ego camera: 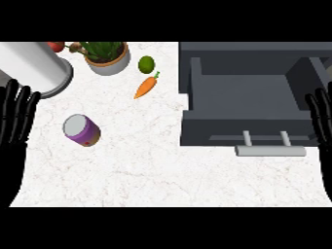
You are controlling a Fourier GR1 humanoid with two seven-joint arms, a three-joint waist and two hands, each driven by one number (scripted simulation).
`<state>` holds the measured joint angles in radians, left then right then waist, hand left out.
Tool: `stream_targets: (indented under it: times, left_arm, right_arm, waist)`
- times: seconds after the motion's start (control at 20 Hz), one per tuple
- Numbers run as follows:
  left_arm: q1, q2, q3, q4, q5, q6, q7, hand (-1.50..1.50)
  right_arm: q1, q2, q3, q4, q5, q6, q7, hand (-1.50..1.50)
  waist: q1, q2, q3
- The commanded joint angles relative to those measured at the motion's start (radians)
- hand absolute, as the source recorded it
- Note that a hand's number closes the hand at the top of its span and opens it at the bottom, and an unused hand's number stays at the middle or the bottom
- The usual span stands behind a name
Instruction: Pick up the can, place it into the drawer and close the drawer
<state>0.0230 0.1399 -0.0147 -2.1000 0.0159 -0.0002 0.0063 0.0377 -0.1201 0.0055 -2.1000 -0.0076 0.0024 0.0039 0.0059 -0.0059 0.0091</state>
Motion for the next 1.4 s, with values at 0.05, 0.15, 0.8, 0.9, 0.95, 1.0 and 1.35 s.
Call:
stream_targets:
  times: [0.05,0.15,0.8,0.9,0.95,1.0,1.35]
  left_arm:
    - [-0.047,0.010,0.003,0.016,0.042,-0.060,-0.011,-1.50]
    - [-0.144,0.053,0.097,0.145,0.173,-0.135,-0.066,-1.50]
    - [-0.031,0.061,0.065,0.114,0.117,-0.123,0.254,-1.50]
    - [-0.089,0.074,0.105,0.167,0.130,-0.128,0.260,-1.50]
    - [-0.002,0.070,0.123,0.122,0.177,-0.145,0.247,-1.50]
    - [-0.084,0.064,0.113,0.168,0.171,-0.136,0.293,-1.50]
    - [-0.099,0.045,0.126,0.163,0.118,-0.087,0.337,-1.50]
  right_arm:
    - [0.011,0.041,0.027,0.009,0.043,-0.015,-0.066,-1.50]
    - [-0.076,0.024,0.008,-0.025,0.044,-0.041,0.028,-1.50]
    - [0.082,0.019,-0.055,0.005,-0.005,-0.011,0.199,-1.50]
    - [0.115,0.001,-0.080,-0.005,-0.030,0.029,0.185,-1.50]
    - [0.166,0.070,-0.004,-0.015,0.032,-0.022,0.144,-1.50]
    - [0.082,0.026,-0.060,0.006,0.018,-0.015,0.205,-1.50]
    - [0.161,0.037,-0.094,-0.027,-0.019,0.034,0.151,-1.50]
  waist:
    - [-0.007,0.005,-0.009]
    - [-0.011,0.007,-0.010]
    - [-0.006,0.005,-0.009]
    - [-0.008,0.005,-0.009]
    - [-0.006,0.005,-0.009]
    - [-0.007,0.005,-0.009]
    - [-0.009,0.005,-0.009]
